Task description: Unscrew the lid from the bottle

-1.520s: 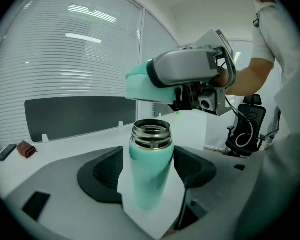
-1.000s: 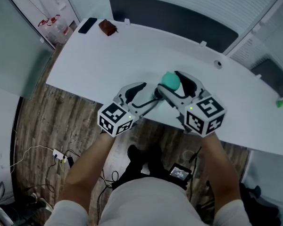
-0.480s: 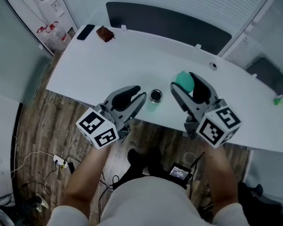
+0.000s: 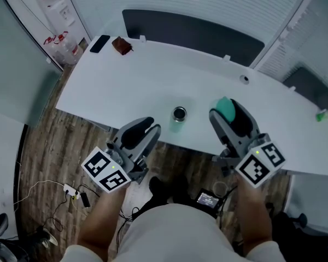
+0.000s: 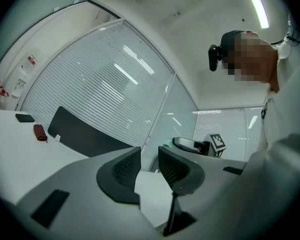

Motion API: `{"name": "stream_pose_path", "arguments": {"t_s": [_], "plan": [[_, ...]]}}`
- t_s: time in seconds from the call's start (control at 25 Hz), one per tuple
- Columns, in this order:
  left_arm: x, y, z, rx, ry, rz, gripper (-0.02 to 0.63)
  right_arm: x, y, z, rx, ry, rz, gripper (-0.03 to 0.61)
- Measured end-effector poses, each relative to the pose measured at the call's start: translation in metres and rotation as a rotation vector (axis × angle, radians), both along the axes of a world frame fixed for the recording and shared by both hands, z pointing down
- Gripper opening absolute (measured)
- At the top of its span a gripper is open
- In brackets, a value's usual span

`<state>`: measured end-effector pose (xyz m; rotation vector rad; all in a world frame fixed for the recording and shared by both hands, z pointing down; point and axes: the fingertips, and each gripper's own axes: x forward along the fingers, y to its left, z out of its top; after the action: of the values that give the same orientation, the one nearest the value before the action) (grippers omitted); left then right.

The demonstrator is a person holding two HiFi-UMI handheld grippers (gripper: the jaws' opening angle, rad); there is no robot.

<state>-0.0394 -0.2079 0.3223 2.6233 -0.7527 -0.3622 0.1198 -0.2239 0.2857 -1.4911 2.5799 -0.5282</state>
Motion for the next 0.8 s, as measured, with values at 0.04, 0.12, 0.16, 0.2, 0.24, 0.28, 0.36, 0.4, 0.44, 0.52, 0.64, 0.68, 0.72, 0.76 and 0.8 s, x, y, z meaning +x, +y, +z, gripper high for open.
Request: {"name": "stream_pose_path", "arguments": {"t_s": [0.04, 0.12, 0.16, 0.2, 0.24, 0.28, 0.36, 0.4, 0.44, 0.52, 0.64, 0.68, 0.72, 0.76, 0.8], "plan": [[-0.002, 0.004, 0.000, -0.005, 0.003, -0.003, 0.118, 0.000, 0.004, 0.001, -0.002, 0.001, 0.002, 0.305], [-0.005, 0.011, 0.001, -0.016, 0.009, -0.007, 0.118, 0.002, 0.011, 0.003, -0.007, 0.002, 0.006, 0.305], [-0.006, 0.014, 0.001, -0.020, 0.012, -0.009, 0.118, 0.002, 0.014, 0.004, -0.011, 0.001, 0.008, 0.305], [-0.008, 0.017, 0.002, -0.025, 0.016, -0.011, 0.118, 0.003, 0.018, 0.005, -0.015, -0.003, 0.010, 0.305], [-0.010, 0.020, 0.002, -0.031, 0.021, -0.013, 0.118, 0.004, 0.022, 0.006, -0.018, -0.007, 0.013, 0.305], [-0.012, 0.023, 0.003, -0.037, 0.027, -0.015, 0.118, 0.004, 0.026, 0.007, -0.020, -0.011, 0.016, 0.305], [-0.016, 0.028, 0.004, -0.048, 0.034, -0.020, 0.118, 0.006, 0.033, 0.009, -0.027, -0.016, 0.022, 0.305], [-0.018, 0.030, 0.006, -0.054, 0.037, -0.022, 0.118, 0.007, 0.036, 0.012, -0.033, -0.018, 0.025, 0.305], [-0.021, 0.032, 0.007, -0.061, 0.041, -0.026, 0.118, 0.008, 0.040, 0.016, -0.043, -0.021, 0.029, 0.305], [-0.027, 0.036, 0.009, -0.077, 0.055, -0.037, 0.118, 0.011, 0.047, 0.026, -0.067, -0.026, 0.036, 0.305], [-0.038, 0.042, 0.013, -0.093, 0.066, -0.054, 0.118, 0.012, 0.058, 0.040, -0.104, -0.032, 0.049, 0.305], [-0.040, 0.044, 0.014, -0.098, 0.067, -0.056, 0.118, 0.012, 0.061, 0.044, -0.114, -0.035, 0.055, 0.305], [-0.042, 0.045, 0.016, -0.103, 0.068, -0.056, 0.118, 0.012, 0.064, 0.046, -0.121, -0.037, 0.061, 0.305], [-0.043, 0.047, 0.017, -0.107, 0.068, -0.053, 0.118, 0.011, 0.066, 0.048, -0.125, -0.040, 0.067, 0.305], [-0.044, 0.050, 0.018, -0.111, 0.068, -0.049, 0.118, 0.010, 0.068, 0.049, -0.127, -0.042, 0.071, 0.305]]}}
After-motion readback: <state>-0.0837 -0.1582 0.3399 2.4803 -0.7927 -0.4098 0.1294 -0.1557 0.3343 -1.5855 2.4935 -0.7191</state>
